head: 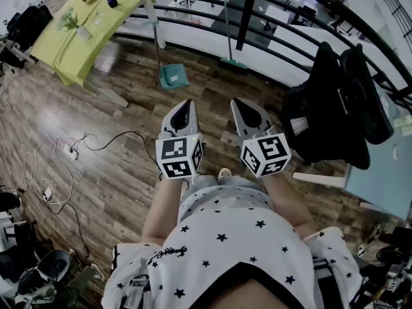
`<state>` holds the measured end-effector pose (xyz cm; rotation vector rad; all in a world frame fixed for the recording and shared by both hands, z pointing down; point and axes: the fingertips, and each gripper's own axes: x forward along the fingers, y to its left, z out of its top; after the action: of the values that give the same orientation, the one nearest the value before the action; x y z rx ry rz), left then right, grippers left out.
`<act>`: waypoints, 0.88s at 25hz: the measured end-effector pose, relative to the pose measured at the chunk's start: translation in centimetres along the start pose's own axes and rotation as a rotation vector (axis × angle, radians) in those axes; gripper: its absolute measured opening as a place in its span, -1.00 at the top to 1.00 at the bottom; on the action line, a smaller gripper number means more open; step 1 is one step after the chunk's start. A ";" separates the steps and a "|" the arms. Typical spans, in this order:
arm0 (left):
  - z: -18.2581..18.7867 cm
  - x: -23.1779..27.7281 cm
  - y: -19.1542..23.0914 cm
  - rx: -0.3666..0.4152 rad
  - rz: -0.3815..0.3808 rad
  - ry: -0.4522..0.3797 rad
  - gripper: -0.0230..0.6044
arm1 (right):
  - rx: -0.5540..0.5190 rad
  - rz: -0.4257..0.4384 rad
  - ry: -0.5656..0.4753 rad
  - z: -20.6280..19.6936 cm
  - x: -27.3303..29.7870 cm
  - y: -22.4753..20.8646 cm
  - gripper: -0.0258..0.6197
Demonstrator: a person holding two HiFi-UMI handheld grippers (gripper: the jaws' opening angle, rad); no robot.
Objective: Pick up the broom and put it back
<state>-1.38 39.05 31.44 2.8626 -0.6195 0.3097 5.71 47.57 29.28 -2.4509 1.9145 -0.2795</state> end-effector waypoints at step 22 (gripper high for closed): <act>-0.4 2.4 -2.8 -0.017 0.006 -0.015 0.89 | -0.006 0.028 0.014 -0.9 -0.1 -4.0 0.94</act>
<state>1.90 40.72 32.00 2.8501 -0.6305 0.2830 9.44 48.74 30.70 -2.4299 1.9561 -0.2917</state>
